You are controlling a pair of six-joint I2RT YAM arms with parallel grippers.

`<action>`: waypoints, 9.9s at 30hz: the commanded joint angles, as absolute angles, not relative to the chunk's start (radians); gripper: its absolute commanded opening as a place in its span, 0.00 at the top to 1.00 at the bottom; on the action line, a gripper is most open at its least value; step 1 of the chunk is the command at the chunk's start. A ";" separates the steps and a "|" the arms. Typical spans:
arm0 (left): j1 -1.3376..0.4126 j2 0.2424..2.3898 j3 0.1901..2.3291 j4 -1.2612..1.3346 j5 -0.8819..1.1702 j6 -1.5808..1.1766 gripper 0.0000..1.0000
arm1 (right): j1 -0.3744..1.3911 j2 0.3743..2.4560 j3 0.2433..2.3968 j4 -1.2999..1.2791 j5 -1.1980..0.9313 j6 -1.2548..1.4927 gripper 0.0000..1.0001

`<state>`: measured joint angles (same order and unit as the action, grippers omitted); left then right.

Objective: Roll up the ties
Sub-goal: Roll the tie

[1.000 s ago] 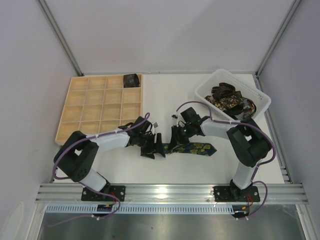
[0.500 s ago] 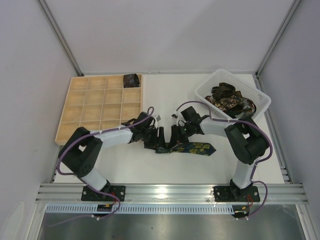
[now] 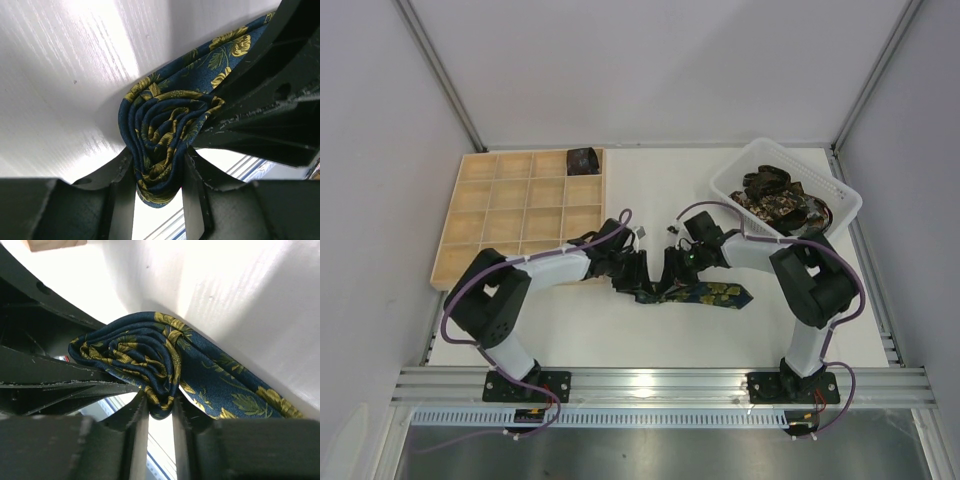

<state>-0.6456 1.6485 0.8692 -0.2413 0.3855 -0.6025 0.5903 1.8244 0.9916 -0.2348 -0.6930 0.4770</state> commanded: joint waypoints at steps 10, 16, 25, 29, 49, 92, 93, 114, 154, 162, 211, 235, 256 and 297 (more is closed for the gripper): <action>-0.646 1.583 0.887 -0.459 0.348 -0.601 1.00 | 0.486 1.638 0.919 -0.324 -0.496 0.526 0.61; -0.644 1.551 0.894 -0.535 0.347 -0.614 1.00 | 0.482 1.644 0.830 -0.282 -0.424 0.560 0.70; -0.675 1.577 1.037 -0.799 0.128 -0.666 1.00 | 0.635 1.511 0.631 -0.140 -0.307 0.804 0.75; -0.745 1.611 1.083 -0.860 0.054 -0.698 1.00 | 0.673 1.454 0.647 -0.185 -0.256 0.819 0.75; -0.922 1.712 1.227 -0.976 -0.069 -0.790 1.00 | 0.787 1.502 0.681 0.095 -0.482 0.972 0.84; -1.034 1.769 1.405 -0.836 0.063 -0.873 0.48 | 0.758 1.589 0.598 0.143 -0.520 0.960 1.00; -1.034 1.770 1.399 -0.827 0.075 -0.879 0.47 | 0.756 1.589 0.597 0.144 -0.525 0.960 1.00; -1.042 1.784 1.273 -0.680 0.095 -0.887 0.50 | 0.632 1.243 0.621 -0.389 -0.387 0.804 0.94; -0.764 1.285 0.864 -0.407 0.408 -0.624 0.13 | 0.571 1.414 0.707 -0.308 -0.586 0.663 0.85; -0.764 1.451 0.894 -0.351 0.434 -0.563 0.08 | 0.549 1.486 0.707 -0.290 -0.571 0.615 0.86; -0.775 1.681 0.916 -0.279 0.439 -0.614 0.13 | 0.489 1.531 0.776 -0.311 -0.592 0.578 0.88; -0.755 1.655 1.330 -0.709 0.074 -0.396 0.60 | 0.613 1.218 0.790 -0.626 -0.016 1.105 0.88; -0.727 1.968 1.424 -0.738 0.241 -0.203 0.87 | 1.169 1.497 0.698 -0.483 0.343 2.012 1.00; -0.687 2.037 1.486 -0.816 0.293 -0.199 0.95 | 1.117 1.393 0.618 -0.609 0.456 1.876 1.00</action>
